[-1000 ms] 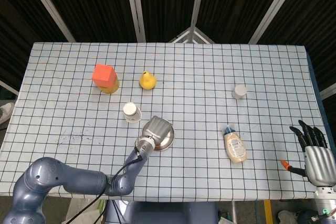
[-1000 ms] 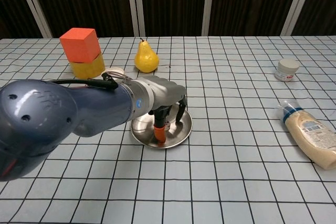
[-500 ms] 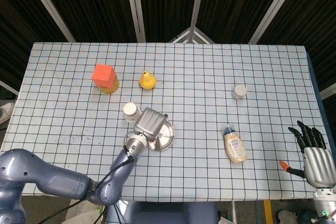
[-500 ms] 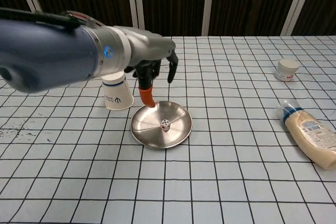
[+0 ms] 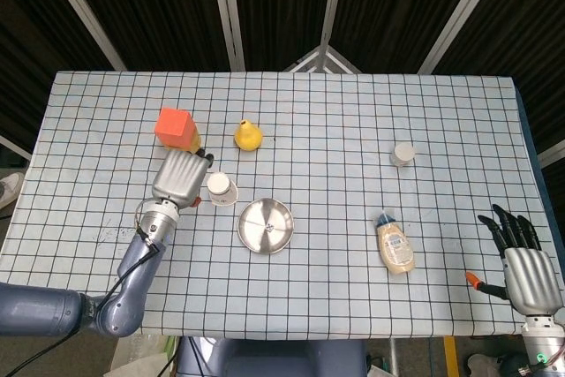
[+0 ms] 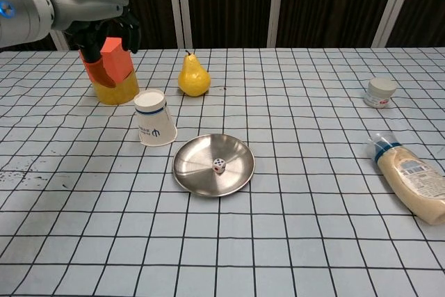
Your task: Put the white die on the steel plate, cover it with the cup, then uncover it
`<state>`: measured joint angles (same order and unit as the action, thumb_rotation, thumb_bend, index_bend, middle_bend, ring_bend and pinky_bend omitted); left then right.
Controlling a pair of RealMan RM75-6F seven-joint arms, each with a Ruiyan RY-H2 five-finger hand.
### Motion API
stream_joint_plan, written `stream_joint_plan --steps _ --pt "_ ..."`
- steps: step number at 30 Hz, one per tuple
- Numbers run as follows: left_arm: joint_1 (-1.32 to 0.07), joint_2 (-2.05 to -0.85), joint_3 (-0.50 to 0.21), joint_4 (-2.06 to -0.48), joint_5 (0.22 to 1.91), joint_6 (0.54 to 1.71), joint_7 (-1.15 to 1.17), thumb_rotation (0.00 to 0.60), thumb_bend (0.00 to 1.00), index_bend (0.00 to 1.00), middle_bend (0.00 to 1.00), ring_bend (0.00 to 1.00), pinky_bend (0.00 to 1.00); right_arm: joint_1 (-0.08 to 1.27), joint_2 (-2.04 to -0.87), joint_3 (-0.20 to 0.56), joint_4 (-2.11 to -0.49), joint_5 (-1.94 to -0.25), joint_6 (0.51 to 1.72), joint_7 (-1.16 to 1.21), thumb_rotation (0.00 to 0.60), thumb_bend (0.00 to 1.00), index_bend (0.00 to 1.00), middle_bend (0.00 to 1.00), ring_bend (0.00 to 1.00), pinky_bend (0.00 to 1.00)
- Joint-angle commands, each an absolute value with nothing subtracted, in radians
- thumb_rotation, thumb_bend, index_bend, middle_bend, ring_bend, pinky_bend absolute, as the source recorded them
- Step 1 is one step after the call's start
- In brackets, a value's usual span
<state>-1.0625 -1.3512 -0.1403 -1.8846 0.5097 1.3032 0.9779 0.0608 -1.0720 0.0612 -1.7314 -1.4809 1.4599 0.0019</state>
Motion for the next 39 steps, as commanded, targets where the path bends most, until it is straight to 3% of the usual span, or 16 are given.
stream_joint_plan --steps 1,12,18,27,39 --pt "-1.058 -1.349 -0.123 -1.835 0.502 1.294 1.0 0.6 0.1 0.34 0.23 0.53 0.69 0.061 -1.072 0.062 -1.731 -1.477 1.458 0.004 0.6 0.14 0.17 0.03 0.09 0.0" --pt "-1.063 -1.45 -0.134 -1.653 0.454 1.163 0.949 0.6 0.08 0.31 0.19 0.58 0.72 0.065 -1.073 0.066 -1.723 -1.464 1.449 0.006 0.6 0.14 0.17 0.03 0.1 0.0" --pt "-1.077 -1.506 -0.148 -1.612 0.451 1.091 0.919 0.6 0.08 0.29 0.09 0.59 0.73 0.069 -1.077 0.067 -1.715 -1.456 1.44 0.005 0.6 0.14 0.17 0.03 0.1 0.0" --pt "-1.093 -1.549 -0.177 -1.599 0.504 1.104 0.892 0.6 0.08 0.21 0.01 0.6 0.73 0.07 -1.075 0.066 -1.716 -1.456 1.436 0.009 0.6 0.14 0.18 0.03 0.1 0.0" --pt "-1.102 -1.604 -0.154 -1.559 0.485 1.117 0.936 0.6 0.09 0.25 0.19 0.64 0.74 0.068 -1.07 0.064 -1.717 -1.458 1.438 0.024 0.6 0.14 0.18 0.03 0.1 0.0"
